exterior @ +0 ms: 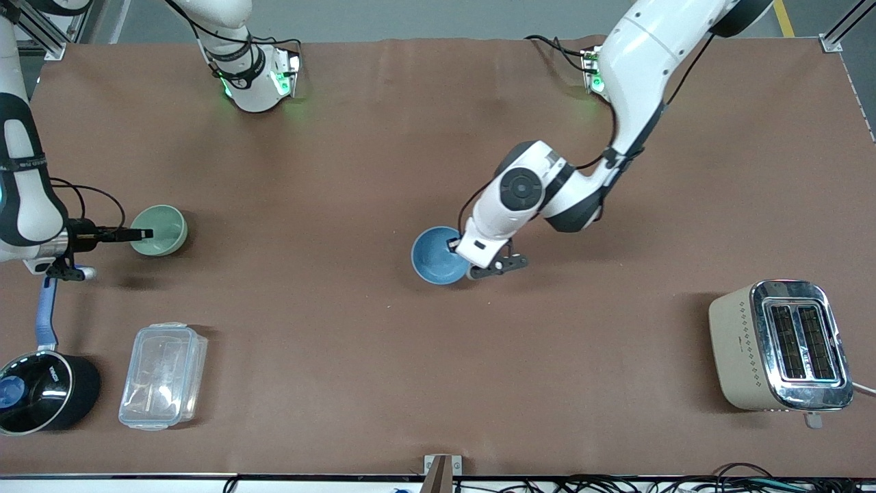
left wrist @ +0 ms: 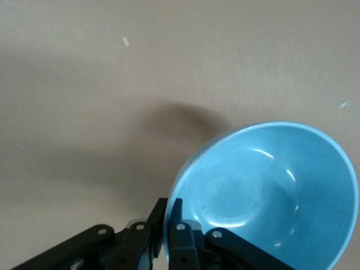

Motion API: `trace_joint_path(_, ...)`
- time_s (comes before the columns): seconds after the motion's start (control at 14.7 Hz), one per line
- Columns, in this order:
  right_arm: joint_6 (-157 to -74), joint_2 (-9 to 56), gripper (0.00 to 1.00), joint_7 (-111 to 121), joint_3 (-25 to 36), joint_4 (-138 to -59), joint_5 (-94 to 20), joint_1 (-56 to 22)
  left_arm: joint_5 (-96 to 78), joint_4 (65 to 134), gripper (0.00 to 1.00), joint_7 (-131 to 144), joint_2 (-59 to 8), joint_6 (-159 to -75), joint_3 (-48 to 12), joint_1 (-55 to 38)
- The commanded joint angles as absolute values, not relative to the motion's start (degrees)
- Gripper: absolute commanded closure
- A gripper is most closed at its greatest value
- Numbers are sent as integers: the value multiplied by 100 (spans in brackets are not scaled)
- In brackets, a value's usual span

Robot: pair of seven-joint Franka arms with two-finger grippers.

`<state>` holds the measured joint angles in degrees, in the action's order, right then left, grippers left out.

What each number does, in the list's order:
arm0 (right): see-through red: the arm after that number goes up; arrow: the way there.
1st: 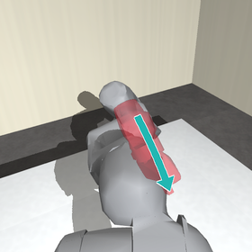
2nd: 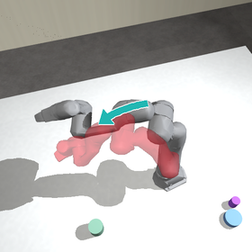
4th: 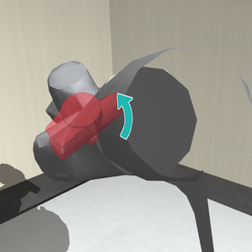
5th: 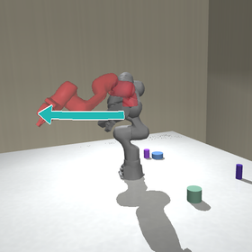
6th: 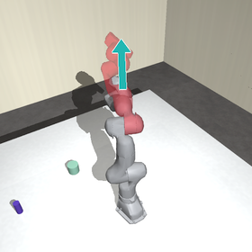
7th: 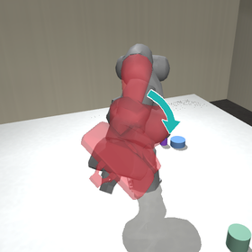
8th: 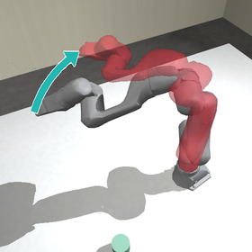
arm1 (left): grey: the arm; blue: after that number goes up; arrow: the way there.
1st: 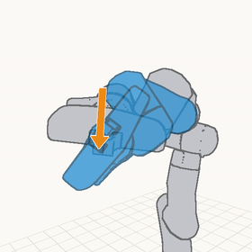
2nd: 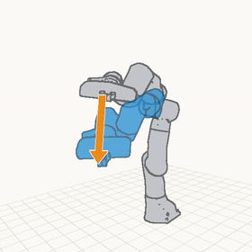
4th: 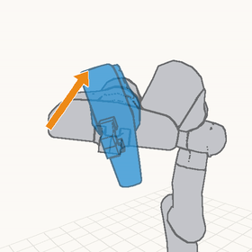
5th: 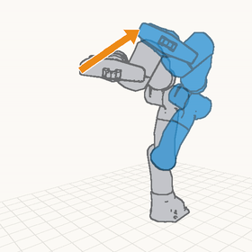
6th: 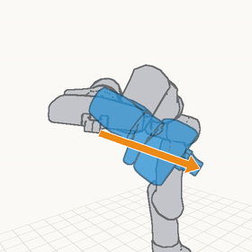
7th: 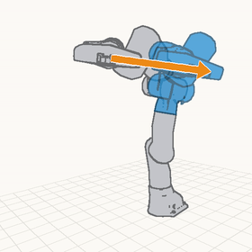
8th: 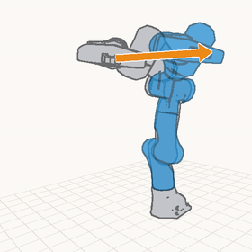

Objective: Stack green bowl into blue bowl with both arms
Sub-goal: 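Grasp the blue bowl with the left gripper, the green bowl with the right gripper, then slide the blue bowl mid-table with the left gripper while the right gripper lifts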

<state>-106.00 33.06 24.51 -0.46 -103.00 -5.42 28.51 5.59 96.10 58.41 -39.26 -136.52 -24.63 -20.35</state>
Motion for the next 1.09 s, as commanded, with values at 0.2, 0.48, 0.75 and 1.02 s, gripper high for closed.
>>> trace_joint_path(0.2,-10653,3410,76,2523,-53,-10336,-404,2822,984,9369,99,6336,-4456,-14115,-2417,-2276)
trace_joint_path(0.48,-10320,3401,98,2505,-79,-10214,-396,2760,1019,9299,15,6346,-4360,-14072,-2321,-2259)
trace_joint_path(0.75,-9617,3375,100,2435,-97,-9669,-518,2567,1274,9168,0,6293,-3658,-13634,-2066,-1952)
trace_joint_path(1.02,-9229,3077,99,1980,-316,-9527,-1028,2234,1740,8501,0,5883,-2981,-12027,-2057,-1408)
